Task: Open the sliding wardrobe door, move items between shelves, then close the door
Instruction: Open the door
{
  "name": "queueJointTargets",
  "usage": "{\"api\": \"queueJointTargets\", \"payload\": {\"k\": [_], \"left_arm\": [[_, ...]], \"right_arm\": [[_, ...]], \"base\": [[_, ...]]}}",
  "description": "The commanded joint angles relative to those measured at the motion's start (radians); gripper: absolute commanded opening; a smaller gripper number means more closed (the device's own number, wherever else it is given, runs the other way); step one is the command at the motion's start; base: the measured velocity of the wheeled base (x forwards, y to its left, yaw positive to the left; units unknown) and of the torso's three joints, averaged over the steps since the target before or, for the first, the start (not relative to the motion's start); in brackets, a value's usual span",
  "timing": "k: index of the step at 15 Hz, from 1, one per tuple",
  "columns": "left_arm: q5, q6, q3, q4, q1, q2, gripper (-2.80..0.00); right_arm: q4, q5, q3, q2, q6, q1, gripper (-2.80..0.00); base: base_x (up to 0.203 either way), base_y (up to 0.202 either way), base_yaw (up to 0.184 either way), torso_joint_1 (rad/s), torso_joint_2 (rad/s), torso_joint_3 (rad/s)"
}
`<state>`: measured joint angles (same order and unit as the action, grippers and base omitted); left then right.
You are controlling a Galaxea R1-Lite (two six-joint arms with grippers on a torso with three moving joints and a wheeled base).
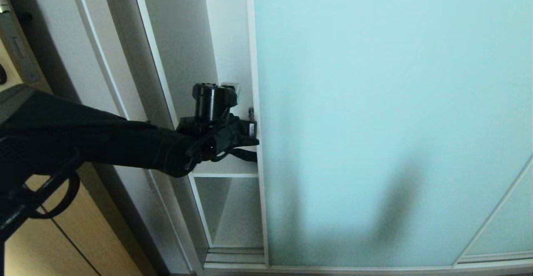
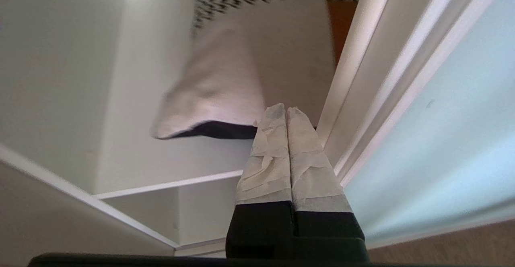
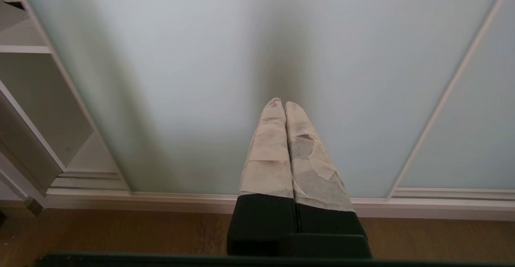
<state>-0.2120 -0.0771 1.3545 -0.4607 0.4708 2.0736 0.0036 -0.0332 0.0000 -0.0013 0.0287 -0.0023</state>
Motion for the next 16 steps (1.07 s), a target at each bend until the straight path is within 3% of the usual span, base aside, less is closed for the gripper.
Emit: {"api": "queueJointTargets", "payload": {"k": [1,10,16], "left_arm": [[-0.011,-0.001,0.014,-0.024,0.048,0.043,-2.80],[-0.084,-0.001,0.127,-0.042,0.206,0.177,-2.80],[-0.133,-0.003,0.201,-0.095,0.274,0.269,-2.80]], "right_arm": [[-0.001,-0.001,0.002,0.001,0.000,0.001,-2.80],[-0.001,-0.001,0.001,0.001,0.000,0.001,-2.80],[-0.001,-0.001,0.001,0.001,0.000,0.001,-2.80]], "base": [[0.000,0.000,0.000,0.000,0.00,0.000],[0.000,0.000,0.000,0.000,0.00,0.000],[0.000,0.000,0.000,0.000,0.00,0.000]]}}
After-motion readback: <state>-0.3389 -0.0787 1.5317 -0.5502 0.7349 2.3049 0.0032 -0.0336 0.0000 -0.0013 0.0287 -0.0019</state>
